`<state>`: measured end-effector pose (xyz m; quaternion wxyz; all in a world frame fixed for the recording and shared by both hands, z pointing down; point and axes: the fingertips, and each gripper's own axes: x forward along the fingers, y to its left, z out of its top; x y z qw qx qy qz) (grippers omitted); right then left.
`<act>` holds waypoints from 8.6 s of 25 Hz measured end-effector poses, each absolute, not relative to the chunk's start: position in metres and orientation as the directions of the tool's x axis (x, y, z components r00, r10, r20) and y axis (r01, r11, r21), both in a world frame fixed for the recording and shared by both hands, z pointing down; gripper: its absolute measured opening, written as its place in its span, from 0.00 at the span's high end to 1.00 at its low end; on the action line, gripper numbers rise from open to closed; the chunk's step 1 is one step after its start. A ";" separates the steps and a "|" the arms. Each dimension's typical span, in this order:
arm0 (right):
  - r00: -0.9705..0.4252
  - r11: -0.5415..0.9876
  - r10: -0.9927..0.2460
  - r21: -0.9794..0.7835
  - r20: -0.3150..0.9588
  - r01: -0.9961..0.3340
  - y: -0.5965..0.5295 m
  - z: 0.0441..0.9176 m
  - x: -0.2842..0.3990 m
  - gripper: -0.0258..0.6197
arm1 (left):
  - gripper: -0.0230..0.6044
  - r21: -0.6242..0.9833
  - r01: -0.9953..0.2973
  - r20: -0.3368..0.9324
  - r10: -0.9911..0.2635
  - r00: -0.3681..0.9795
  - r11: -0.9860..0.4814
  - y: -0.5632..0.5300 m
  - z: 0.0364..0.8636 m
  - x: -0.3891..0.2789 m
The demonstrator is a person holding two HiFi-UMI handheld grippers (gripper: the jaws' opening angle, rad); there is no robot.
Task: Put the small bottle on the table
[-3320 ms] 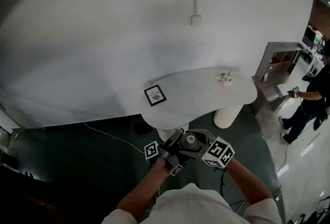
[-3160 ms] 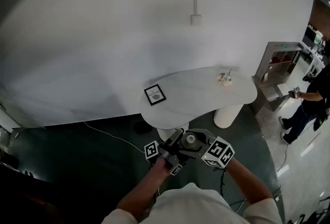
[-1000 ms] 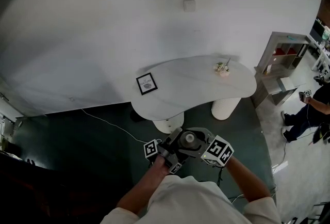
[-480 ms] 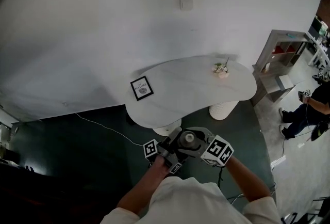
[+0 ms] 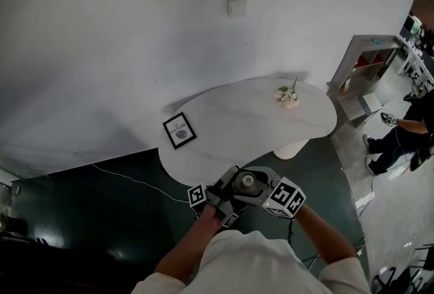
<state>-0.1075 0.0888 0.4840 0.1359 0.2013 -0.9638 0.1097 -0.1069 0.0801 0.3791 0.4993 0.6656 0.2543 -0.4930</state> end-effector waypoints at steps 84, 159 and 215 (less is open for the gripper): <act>-0.889 0.903 -0.198 -0.276 0.412 -0.329 -0.319 0.606 0.003 0.42 | 0.55 0.958 0.273 -0.091 -0.818 0.568 0.083 -0.317 0.614 -0.035; -0.616 0.813 -0.318 -0.126 0.721 -0.568 -0.290 0.894 0.003 0.42 | 0.60 0.946 0.210 0.128 -0.878 0.462 0.248 -0.239 0.724 -0.096; -0.570 0.591 -0.673 -0.120 0.472 -0.798 -0.162 0.585 0.076 0.80 | 0.89 0.986 -0.088 -0.043 -0.717 0.696 -0.145 -0.118 0.571 -0.079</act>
